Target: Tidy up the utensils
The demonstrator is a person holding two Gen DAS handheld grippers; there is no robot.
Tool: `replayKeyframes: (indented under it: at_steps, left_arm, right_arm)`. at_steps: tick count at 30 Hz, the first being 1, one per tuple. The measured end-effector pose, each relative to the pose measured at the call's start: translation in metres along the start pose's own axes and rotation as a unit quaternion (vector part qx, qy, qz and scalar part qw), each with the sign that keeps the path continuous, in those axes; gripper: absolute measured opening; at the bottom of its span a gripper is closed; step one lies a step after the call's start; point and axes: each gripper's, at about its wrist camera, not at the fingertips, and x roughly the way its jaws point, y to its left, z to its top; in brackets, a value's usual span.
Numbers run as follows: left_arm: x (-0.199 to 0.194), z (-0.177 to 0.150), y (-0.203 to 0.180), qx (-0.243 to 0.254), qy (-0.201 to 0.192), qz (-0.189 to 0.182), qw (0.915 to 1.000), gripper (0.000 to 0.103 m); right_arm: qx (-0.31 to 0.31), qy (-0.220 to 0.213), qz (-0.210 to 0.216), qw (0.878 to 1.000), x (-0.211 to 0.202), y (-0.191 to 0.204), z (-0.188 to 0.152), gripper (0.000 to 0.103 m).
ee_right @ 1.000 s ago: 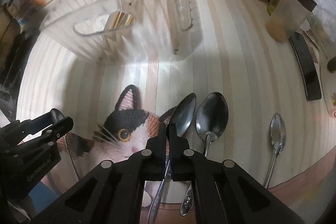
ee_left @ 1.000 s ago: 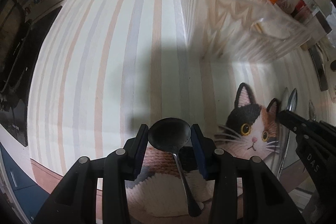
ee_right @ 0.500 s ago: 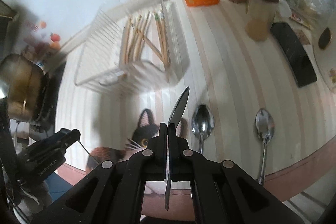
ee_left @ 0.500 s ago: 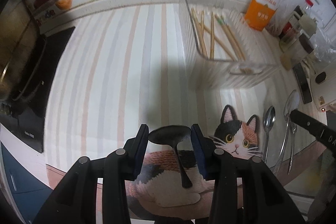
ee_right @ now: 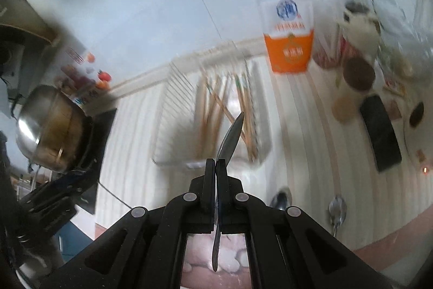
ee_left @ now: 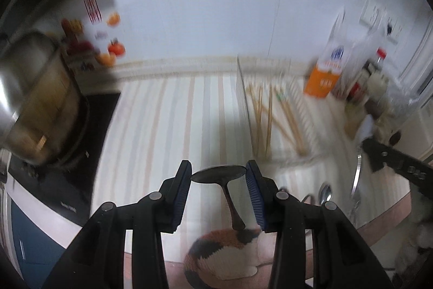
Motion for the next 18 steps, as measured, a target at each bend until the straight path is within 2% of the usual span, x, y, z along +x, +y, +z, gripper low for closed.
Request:
replayKeyframes:
  at_steps: [5, 8, 12, 18]
  left_arm:
    - [-0.038, 0.043, -0.002, -0.004, -0.036, -0.032, 0.9988, 0.038]
    - [-0.039, 0.066, -0.008, -0.010, -0.038, -0.058, 0.9975, 0.038]
    - [-0.006, 0.096, -0.023, -0.023, -0.002, -0.096, 0.9951, 0.038]
    - [0.081, 0.119, -0.054, -0.007, 0.096, -0.117, 0.9884, 0.039]
  right_arm:
    - [-0.009, -0.013, 0.018, 1.000, -0.008, 0.006, 0.038, 0.001]
    - [-0.006, -0.011, 0.023, 1.000, -0.002, 0.002, 0.062, 0.001]
    - [0.008, 0.012, 0.028, 1.000, 0.023, -0.009, 0.090, 0.001]
    - [0.027, 0.063, 0.028, 0.997, 0.078, -0.024, 0.117, 0.001]
